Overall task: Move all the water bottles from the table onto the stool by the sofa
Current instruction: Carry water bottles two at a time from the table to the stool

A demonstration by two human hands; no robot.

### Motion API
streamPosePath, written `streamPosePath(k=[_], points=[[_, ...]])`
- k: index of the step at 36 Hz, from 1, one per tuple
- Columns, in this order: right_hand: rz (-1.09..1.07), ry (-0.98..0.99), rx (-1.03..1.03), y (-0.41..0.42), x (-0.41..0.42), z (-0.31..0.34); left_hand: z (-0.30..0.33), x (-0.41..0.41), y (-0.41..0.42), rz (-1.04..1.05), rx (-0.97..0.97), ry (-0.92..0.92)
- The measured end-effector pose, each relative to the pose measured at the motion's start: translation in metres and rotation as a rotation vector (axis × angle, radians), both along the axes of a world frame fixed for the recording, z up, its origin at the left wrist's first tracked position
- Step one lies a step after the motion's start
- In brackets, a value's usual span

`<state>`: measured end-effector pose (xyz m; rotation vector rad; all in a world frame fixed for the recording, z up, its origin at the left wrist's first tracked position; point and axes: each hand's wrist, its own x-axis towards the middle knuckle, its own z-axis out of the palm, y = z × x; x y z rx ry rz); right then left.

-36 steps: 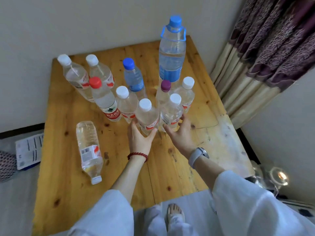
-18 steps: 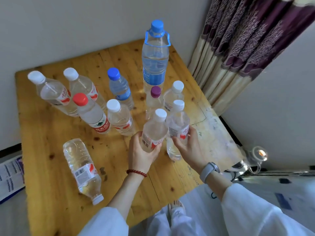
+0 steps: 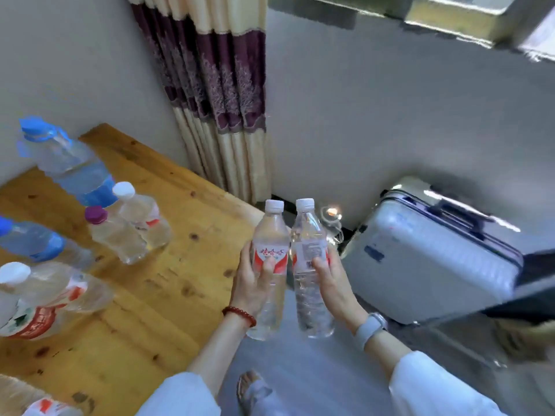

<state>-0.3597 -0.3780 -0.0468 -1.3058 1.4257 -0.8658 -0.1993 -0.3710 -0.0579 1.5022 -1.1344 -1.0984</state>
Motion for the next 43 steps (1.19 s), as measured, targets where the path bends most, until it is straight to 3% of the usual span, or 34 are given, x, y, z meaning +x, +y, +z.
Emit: streamPosePath(k=[10,19,23,31,43], points=[[-0.556,0.023,-0.018,0.135,-0.232,0.026,0.037,-0.262,0.063,-0.494,-0.103,0.054],[-0.979,0.034,0.02,0.332,-0.451,0.034,0.045,-0.514,0.198,-0.927,-0.086,-0.027],[-1.206,0.134,0.065,0.414,-0.522,0.033,0.042,-0.616,0.258,-1.112,-0.085,-0.08],[-1.615,0.136,0.131,0.562,-0.645,0.021,0.025,-0.806,0.381,-1.449,-0.046,-0.123],[-1.971,0.132,0.282,0.743,-0.861,0.028,0.013,-1.093,0.551,-1.818,-0.142,-0.141]])
